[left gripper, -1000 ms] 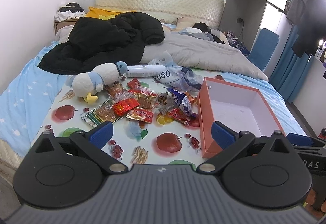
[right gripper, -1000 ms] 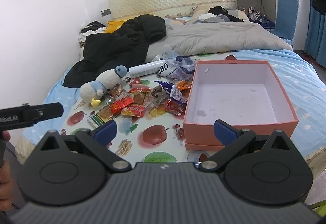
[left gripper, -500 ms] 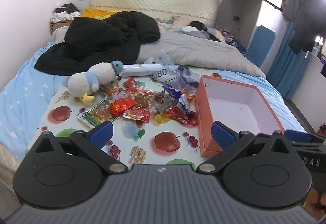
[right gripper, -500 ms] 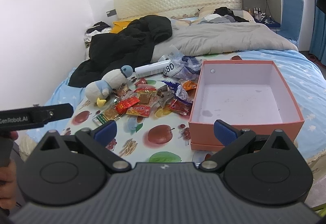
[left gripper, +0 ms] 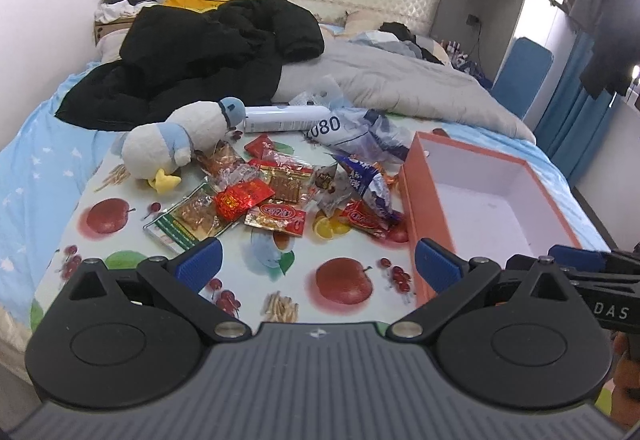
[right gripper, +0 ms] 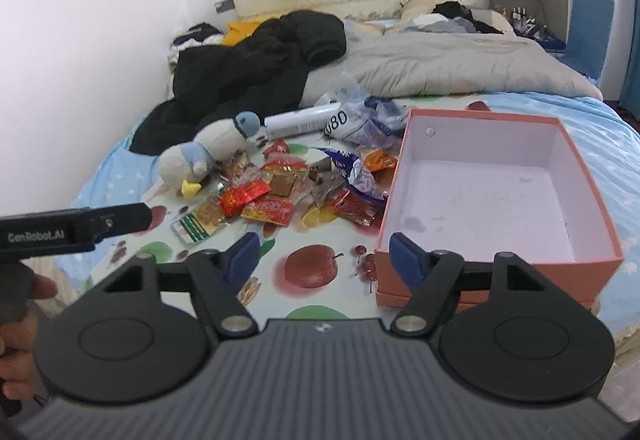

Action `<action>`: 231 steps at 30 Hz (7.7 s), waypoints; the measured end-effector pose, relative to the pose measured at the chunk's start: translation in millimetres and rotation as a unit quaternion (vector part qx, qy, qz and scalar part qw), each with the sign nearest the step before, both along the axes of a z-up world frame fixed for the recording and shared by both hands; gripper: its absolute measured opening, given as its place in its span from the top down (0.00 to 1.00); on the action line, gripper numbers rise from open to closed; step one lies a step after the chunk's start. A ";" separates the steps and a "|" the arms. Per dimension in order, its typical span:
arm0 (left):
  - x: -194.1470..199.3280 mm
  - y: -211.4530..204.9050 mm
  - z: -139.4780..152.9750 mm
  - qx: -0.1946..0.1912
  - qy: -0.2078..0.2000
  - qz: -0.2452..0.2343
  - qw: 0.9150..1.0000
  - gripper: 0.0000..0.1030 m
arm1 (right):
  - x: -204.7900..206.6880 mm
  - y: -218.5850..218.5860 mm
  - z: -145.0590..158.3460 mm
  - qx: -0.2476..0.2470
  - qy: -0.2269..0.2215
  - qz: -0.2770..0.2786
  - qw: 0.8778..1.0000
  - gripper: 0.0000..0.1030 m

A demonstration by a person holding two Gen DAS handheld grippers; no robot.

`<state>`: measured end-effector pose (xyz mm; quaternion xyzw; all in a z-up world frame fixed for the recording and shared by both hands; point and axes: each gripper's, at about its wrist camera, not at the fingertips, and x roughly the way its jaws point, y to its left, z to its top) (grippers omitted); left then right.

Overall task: Organize snacks
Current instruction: 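Grasp the blue snack bag with the right tool while the left grasps the red tea packet, then drop the blue bag into the pink box while the left tool drops the red packet, then withdraw both tools from the pink box back over the snack pile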

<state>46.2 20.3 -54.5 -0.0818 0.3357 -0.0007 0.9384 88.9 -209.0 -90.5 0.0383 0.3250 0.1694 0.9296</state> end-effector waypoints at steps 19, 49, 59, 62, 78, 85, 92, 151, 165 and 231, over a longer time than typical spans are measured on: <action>165.2 72.6 -105.5 0.009 0.049 -0.020 0.999 0.01 | 128.8 80.7 -58.4 -0.083 -0.039 0.056 0.994 0.29; 274.1 91.3 -223.7 0.168 0.125 -0.114 0.971 0.39 | 296.5 138.1 -169.5 -0.224 0.042 -0.033 0.973 0.48; 251.5 84.3 -205.3 0.112 0.126 -0.052 0.984 0.42 | 280.8 139.4 -152.5 -0.207 0.036 -0.026 0.977 0.72; 238.0 80.6 -197.0 0.090 0.126 -0.033 0.987 0.42 | 267.8 139.0 -142.3 -0.194 0.035 -0.019 0.980 0.73; 126.6 70.7 -150.9 0.017 0.120 0.044 0.992 0.42 | 164.5 115.7 -107.0 -0.105 0.083 0.020 0.991 0.78; 80.4 55.6 -139.0 -0.023 0.114 0.060 0.991 0.42 | 120.8 93.9 -106.1 -0.060 0.108 0.024 0.992 0.78; 46.1 32.6 -110.0 -0.037 0.092 0.056 0.993 0.42 | 80.5 67.8 -92.7 -0.027 0.111 0.014 0.993 0.78; 232.1 -204.8 -90.1 -0.056 0.109 -0.136 0.983 0.42 | 163.3 -153.8 -59.5 0.038 0.072 -0.131 0.988 0.78; 254.6 -208.0 -111.9 -0.044 0.136 -0.132 0.981 0.25 | 202.7 -166.7 -104.7 0.029 0.137 -0.155 0.978 0.38; -3.0 30.3 -13.8 0.002 0.009 0.011 1.000 0.22 | 11.8 16.0 -21.2 0.048 0.024 0.055 0.997 0.36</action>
